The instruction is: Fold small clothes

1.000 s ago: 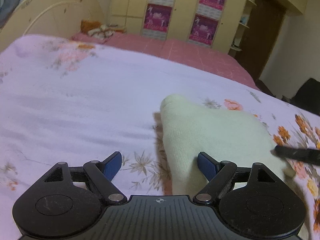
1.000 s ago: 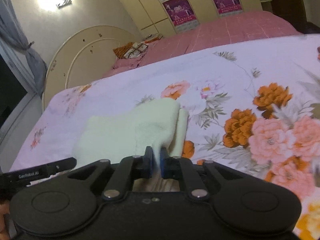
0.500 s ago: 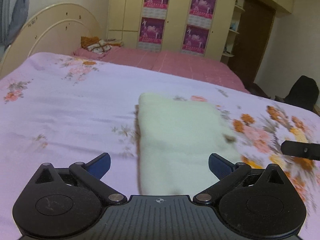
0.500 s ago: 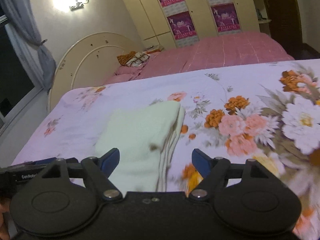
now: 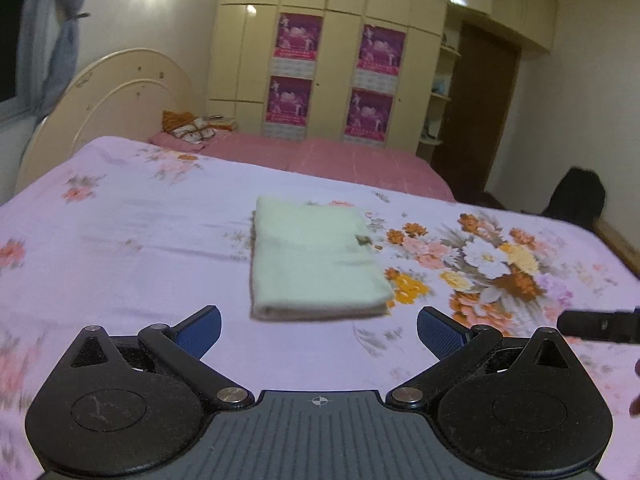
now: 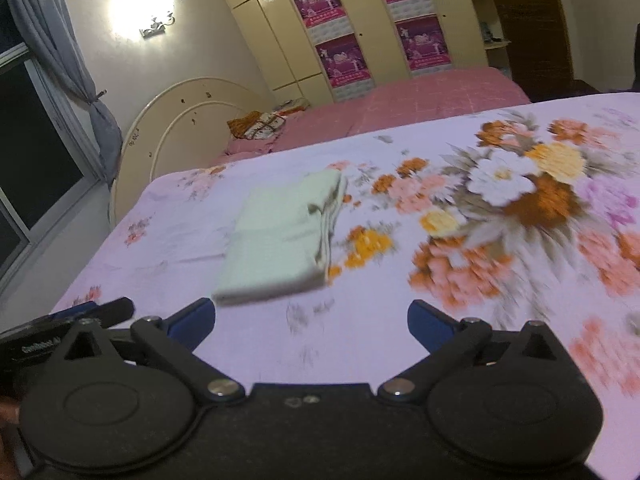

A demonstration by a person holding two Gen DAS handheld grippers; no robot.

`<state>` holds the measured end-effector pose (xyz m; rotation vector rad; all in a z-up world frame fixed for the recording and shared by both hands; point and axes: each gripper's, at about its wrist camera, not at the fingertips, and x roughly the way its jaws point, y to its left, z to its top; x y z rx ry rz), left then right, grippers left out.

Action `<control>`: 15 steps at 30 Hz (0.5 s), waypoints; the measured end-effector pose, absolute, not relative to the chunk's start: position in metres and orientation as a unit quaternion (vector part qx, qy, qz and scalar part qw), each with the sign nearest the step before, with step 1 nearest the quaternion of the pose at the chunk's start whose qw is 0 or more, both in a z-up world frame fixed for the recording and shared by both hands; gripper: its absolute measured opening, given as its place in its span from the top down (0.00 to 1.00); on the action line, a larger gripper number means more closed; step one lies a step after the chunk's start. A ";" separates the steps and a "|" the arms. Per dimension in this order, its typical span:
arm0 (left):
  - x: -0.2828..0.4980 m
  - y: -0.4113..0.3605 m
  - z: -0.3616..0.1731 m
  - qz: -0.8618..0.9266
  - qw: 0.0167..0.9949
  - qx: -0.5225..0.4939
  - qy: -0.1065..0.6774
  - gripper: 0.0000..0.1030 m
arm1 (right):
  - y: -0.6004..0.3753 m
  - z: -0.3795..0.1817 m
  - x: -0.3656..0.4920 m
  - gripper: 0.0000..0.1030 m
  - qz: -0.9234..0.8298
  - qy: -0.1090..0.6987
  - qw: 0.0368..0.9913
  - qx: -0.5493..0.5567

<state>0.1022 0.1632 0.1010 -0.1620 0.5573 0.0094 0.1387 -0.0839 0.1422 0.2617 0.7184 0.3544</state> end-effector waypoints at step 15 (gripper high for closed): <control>0.016 0.136 0.141 -0.001 0.968 -0.065 0.243 0.00 | -0.068 0.171 0.045 0.01 0.160 0.314 0.934 0.051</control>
